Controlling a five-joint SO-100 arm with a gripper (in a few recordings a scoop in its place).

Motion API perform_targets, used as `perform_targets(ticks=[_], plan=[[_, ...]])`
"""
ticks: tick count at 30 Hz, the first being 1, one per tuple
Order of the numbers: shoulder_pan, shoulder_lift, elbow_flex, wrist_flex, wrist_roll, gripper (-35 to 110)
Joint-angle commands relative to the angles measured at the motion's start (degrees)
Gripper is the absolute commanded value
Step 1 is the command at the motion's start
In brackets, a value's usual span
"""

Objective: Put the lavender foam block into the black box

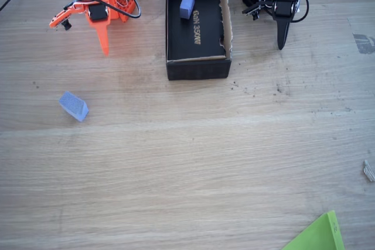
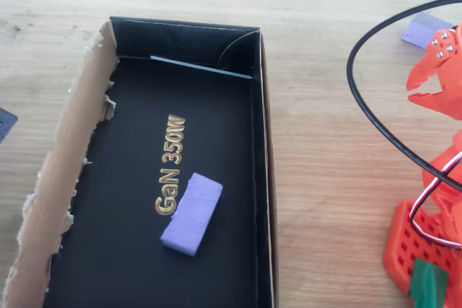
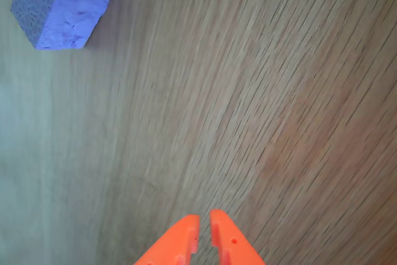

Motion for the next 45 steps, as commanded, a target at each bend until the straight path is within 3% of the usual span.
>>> perform_targets(ticks=[1, 45], plan=[[16.7, 0.6, 0.3, 0.2, -3.3, 0], [10.7, 0.6, -3.3, -2.8, 1.3, 0]])
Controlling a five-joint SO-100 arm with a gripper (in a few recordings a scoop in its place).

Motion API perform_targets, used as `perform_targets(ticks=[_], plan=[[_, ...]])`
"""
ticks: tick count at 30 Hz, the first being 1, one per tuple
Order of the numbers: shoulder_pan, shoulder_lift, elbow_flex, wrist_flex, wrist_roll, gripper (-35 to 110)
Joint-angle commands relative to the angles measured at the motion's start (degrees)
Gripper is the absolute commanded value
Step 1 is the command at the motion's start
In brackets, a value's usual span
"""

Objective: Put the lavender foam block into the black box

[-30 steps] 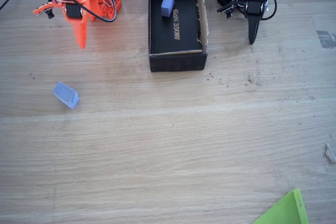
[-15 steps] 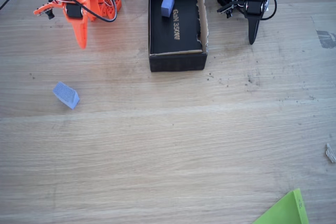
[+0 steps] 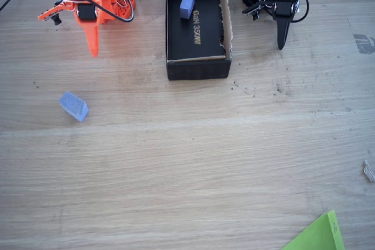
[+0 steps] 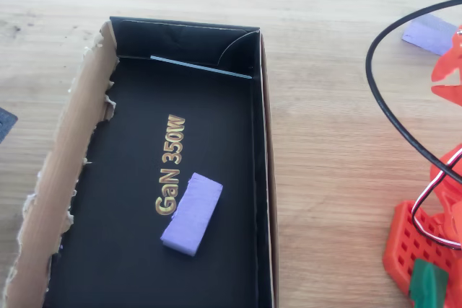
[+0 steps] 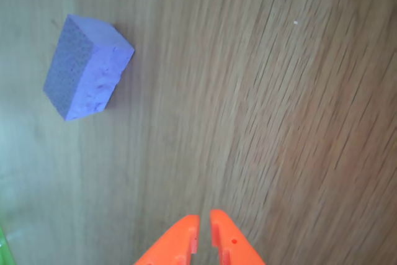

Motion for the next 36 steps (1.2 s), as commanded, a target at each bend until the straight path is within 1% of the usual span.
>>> perform_targets(ticks=[1, 4, 8, 12, 16, 20, 24, 28, 36], plan=[[1.3, 0.6, -3.8, 2.0, 1.1, 0], [1.1, 0.6, -6.3, 3.3, 0.4, 0], [0.5, -2.8, -9.0, 1.0, 0.4, 0], [-0.7, -18.1, -16.2, -2.5, 1.1, 0], [-0.6, -35.5, -27.3, -3.2, -2.6, 0], [0.0, -45.0, -32.1, -3.7, -5.4, 0], [0.3, -48.5, -35.1, -3.0, -5.9, 0], [0.6, -51.5, -39.2, 1.0, -4.2, 0], [0.0, -51.8, -40.1, -0.2, -3.4, 0]])
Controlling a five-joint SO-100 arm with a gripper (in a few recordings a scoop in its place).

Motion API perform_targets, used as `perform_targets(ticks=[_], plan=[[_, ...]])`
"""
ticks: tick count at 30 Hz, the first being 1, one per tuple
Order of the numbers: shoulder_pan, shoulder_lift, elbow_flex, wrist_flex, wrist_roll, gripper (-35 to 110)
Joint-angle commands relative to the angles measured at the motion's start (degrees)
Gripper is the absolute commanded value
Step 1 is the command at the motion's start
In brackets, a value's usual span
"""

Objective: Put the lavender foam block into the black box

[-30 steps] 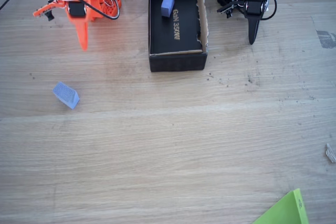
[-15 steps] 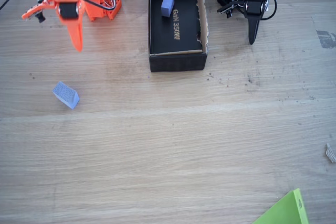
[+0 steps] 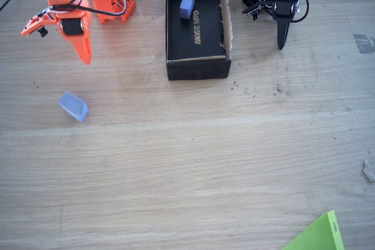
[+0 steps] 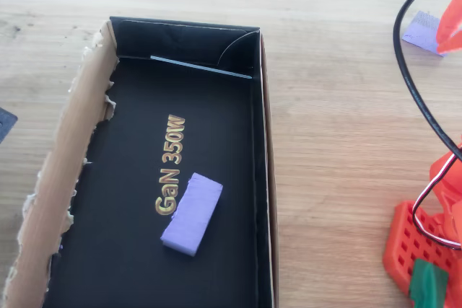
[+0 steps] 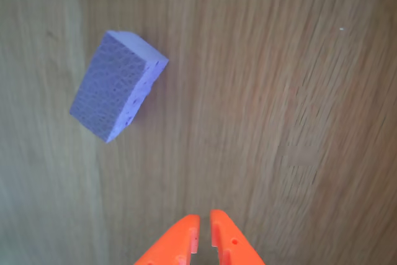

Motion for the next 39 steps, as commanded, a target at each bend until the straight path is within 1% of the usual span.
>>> perform_targets(ticks=[1, 6, 10, 12, 17, 25, 27, 31, 33, 39], plan=[[0.4, 0.6, -2.5, 0.0, 1.1, 0], [0.2, -0.6, -4.2, -2.5, -0.9, 0], [0.1, -7.4, -9.7, -1.0, 0.3, 0], [0.3, -9.0, -11.0, -0.4, -0.7, 0], [0.5, -8.4, -11.1, -1.7, -1.8, 0], [0.4, -9.8, -12.3, -0.6, -1.8, 0], [0.2, -10.2, -12.3, -1.4, -1.9, 4], [0.0, -10.5, -12.6, -2.3, -3.4, 17], [-0.1, -10.5, -12.7, -2.4, -4.0, 20], [0.0, -10.9, -13.4, -2.2, -4.7, 22]])
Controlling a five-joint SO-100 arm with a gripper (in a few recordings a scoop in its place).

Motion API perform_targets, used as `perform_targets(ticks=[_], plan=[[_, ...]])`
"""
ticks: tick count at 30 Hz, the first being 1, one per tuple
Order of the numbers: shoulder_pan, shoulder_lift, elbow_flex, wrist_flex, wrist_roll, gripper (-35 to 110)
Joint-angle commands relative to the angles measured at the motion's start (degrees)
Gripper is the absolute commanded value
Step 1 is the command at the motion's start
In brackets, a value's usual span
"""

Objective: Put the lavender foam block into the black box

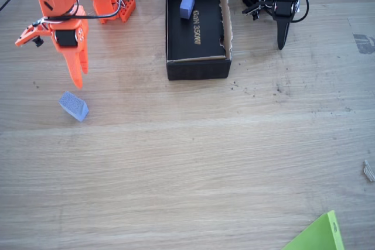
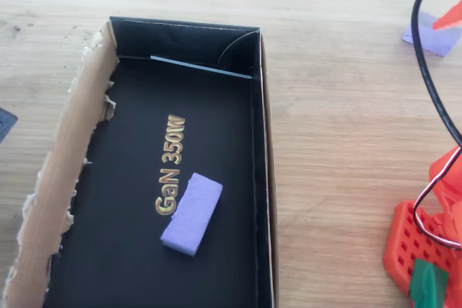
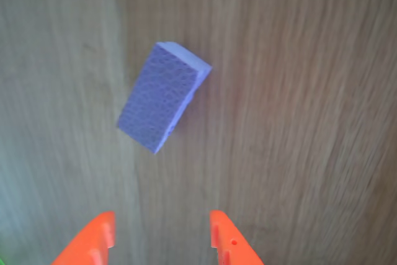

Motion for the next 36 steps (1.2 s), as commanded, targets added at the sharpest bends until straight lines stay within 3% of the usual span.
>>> perform_targets(ticks=[1, 10, 16, 22, 25, 32, 36], plan=[[0.4, 0.3, -3.6, -0.3, -0.9, 22], [0.4, -0.1, -4.1, 0.4, 1.0, 22], [0.9, 0.5, -4.1, 5.6, 12.9, 17], [0.4, 0.4, -4.1, 5.2, 14.4, 19], [0.2, 0.4, -4.1, 2.9, 9.4, 20], [-2.3, -0.1, -4.5, -7.4, -13.7, 20], [-3.3, -0.4, -4.7, -8.1, -20.2, 20]])
